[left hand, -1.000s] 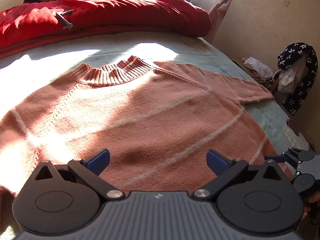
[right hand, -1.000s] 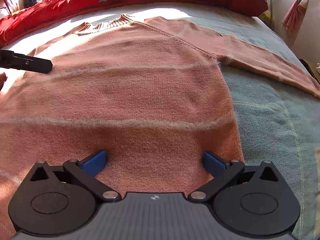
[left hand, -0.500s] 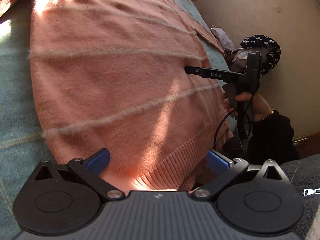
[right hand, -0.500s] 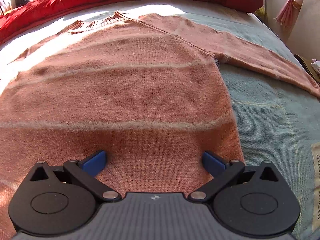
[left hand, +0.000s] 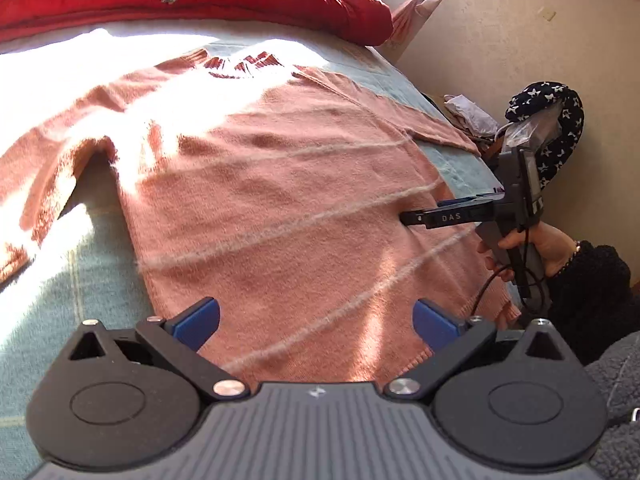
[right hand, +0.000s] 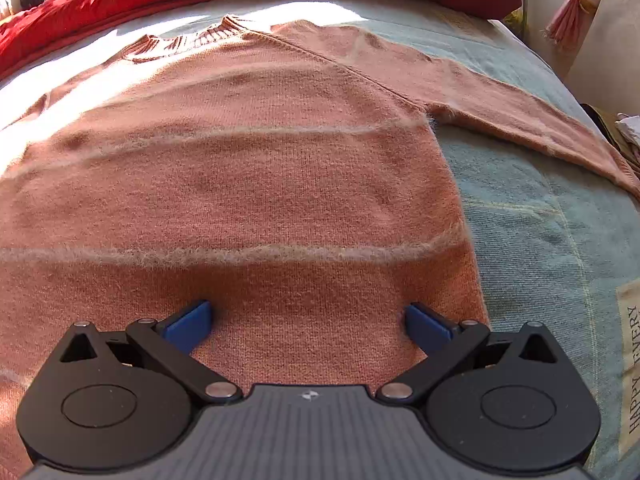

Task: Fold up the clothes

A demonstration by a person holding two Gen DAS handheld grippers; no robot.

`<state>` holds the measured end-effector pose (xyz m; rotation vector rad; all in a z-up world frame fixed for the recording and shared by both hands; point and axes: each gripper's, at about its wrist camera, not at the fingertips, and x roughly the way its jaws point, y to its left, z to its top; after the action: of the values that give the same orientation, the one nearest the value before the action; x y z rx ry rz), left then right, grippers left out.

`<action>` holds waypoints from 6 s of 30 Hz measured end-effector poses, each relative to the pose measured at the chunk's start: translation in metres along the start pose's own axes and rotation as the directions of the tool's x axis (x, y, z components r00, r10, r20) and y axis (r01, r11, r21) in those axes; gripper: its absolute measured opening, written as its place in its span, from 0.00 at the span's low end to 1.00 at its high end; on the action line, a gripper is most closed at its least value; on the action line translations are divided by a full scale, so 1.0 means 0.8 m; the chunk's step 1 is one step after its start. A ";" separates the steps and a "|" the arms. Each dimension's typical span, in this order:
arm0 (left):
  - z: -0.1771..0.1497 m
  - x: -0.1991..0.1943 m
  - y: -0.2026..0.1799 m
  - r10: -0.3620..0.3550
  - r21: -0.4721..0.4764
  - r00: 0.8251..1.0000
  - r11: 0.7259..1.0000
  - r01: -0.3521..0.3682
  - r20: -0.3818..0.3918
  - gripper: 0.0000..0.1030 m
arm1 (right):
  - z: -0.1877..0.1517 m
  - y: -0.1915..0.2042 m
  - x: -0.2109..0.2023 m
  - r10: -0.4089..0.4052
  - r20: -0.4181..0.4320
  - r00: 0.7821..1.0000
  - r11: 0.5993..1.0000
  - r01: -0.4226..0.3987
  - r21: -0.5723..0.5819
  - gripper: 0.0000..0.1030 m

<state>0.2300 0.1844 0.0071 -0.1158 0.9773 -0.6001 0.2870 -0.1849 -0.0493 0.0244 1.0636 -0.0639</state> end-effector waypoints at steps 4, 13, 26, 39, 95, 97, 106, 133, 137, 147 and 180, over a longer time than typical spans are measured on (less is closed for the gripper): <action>0.027 0.035 -0.004 0.126 0.100 0.990 0.986 -0.132 0.066 0.99 | -0.003 -0.002 0.000 0.003 0.016 1.000 1.000 -0.003 0.017 1.00; 0.026 0.102 0.025 0.124 0.100 0.991 0.988 -0.120 -0.042 0.99 | -0.012 0.000 -0.008 -0.018 0.044 0.999 0.999 0.016 0.037 1.00; 0.026 0.102 0.031 0.118 0.092 0.992 0.989 -0.115 -0.032 0.99 | -0.055 -0.023 -0.058 0.085 -0.081 0.993 0.996 -0.082 0.045 1.00; 0.026 0.101 0.039 0.088 0.084 0.995 0.993 -0.085 -0.036 0.99 | -0.059 -0.024 -0.040 0.054 -0.120 0.991 0.994 -0.042 0.099 1.00; 0.163 0.264 -0.081 0.006 0.004 1.000 1.000 -0.006 0.026 0.99 | -0.019 -0.007 -0.003 0.067 0.134 0.989 0.998 -0.065 -0.021 1.00; 0.174 0.256 -0.085 0.000 0.016 0.999 1.000 -0.001 0.048 0.99 | -0.023 -0.009 -0.004 0.074 0.152 0.986 0.997 -0.072 -0.018 1.00; 0.210 0.302 -0.067 0.016 0.033 0.999 0.999 -0.017 0.028 0.99 | -0.032 -0.010 -0.006 0.073 0.203 0.977 0.997 -0.071 -0.014 1.00; 0.252 0.251 -0.041 0.113 0.015 0.989 0.993 -0.114 0.094 0.99 | -0.049 -0.015 -0.024 0.084 0.296 0.951 0.995 -0.095 0.022 1.00; 0.208 0.199 -0.053 0.098 0.036 0.988 0.994 -0.103 0.121 0.99 | -0.036 -0.020 -0.038 0.148 0.261 0.954 0.987 -0.159 0.021 1.00; 0.116 0.035 0.001 0.196 -0.177 0.937 0.973 -0.149 0.289 0.99 | -0.016 0.019 -0.081 0.284 0.290 0.914 0.959 -0.277 -0.065 1.00; 0.057 -0.009 0.307 0.464 -0.259 0.885 0.852 -0.455 -0.026 0.62 | 0.014 0.019 -0.055 0.245 0.242 0.939 0.954 -0.278 0.114 1.00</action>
<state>0.3685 0.3849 -0.0484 -0.1182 0.9994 -0.0241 0.2765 -0.1687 -0.0053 0.2865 0.8184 0.0958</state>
